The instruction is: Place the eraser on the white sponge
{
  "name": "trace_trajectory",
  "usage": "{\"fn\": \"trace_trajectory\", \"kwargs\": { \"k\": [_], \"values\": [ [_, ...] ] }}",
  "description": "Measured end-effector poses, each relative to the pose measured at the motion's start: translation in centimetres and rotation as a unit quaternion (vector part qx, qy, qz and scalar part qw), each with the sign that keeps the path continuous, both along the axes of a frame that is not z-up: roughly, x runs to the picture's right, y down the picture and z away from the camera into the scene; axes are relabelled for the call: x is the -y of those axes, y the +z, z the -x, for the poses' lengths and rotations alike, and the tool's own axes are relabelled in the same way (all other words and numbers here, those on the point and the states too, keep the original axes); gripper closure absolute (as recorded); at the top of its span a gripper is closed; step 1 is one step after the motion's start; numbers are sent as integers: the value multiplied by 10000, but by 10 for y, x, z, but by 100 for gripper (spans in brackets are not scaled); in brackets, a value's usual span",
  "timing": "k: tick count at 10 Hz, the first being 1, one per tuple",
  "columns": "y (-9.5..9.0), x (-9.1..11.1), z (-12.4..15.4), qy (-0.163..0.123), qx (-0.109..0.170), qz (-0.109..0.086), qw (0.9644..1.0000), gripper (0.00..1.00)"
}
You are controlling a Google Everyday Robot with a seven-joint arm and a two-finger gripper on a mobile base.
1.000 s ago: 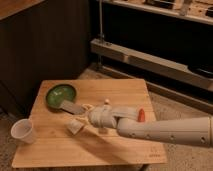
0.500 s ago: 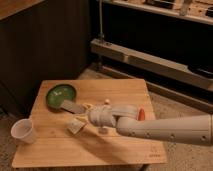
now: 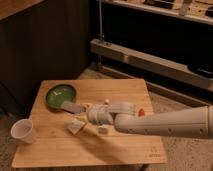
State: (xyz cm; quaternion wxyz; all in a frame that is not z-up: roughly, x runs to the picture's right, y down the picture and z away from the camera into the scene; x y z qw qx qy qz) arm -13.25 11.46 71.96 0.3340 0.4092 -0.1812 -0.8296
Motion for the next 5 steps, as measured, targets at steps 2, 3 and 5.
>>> {"fn": "trace_trajectory", "kwargs": {
  "k": [2,3,5],
  "values": [
    [3,-2,-5,-57,-175,7,9998,100],
    [5,-2,-7,-135,-332,8,9994,100],
    [7,-4,-7,-320,-620,5,9976,100]
  ]
}}
